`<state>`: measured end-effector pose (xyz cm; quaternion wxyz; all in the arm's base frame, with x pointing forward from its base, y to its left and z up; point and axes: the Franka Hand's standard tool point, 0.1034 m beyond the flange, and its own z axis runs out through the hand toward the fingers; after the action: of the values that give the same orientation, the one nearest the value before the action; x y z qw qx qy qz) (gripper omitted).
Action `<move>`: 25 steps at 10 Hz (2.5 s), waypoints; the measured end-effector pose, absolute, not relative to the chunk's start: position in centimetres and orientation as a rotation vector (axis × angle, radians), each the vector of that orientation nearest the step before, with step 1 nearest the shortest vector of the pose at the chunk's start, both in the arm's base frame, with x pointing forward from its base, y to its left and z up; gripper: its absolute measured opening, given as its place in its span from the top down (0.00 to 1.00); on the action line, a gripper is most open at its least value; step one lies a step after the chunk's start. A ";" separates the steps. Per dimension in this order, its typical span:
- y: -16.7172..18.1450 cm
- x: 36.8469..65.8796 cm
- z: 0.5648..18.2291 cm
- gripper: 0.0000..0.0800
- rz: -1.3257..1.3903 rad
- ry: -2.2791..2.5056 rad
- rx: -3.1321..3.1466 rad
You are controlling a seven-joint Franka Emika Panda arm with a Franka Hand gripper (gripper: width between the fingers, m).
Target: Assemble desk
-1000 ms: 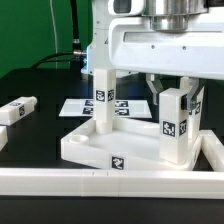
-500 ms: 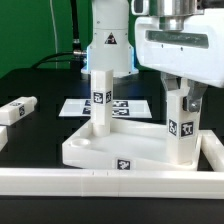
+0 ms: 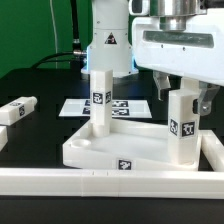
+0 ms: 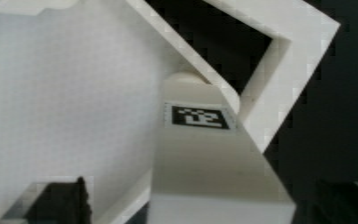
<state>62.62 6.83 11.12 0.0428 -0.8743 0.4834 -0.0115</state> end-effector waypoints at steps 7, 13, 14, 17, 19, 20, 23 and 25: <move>7.5 62.6 11.1 0.19 -0.082 0.438 -3.033; 7.2 62.6 11.0 0.30 -0.103 -0.204 -3.080; 7.2 62.6 11.0 0.53 -0.103 -0.203 -3.080; 7.2 62.6 11.0 0.64 -0.102 -0.168 -3.081; 7.2 62.6 11.0 0.64 -0.102 -0.165 -3.081; 7.2 62.6 11.0 0.64 -0.092 0.024 -3.075; 7.1 62.6 11.0 0.64 -0.072 0.535 -3.016; 7.0 62.6 11.0 0.64 -0.059 0.875 -2.931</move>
Offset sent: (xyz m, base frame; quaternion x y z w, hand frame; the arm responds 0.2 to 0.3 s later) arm -0.0004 0.0099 0.0051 -0.0036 -0.0021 -0.2128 0.9771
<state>62.65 7.01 11.02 0.0413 -0.9572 0.2857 -0.0191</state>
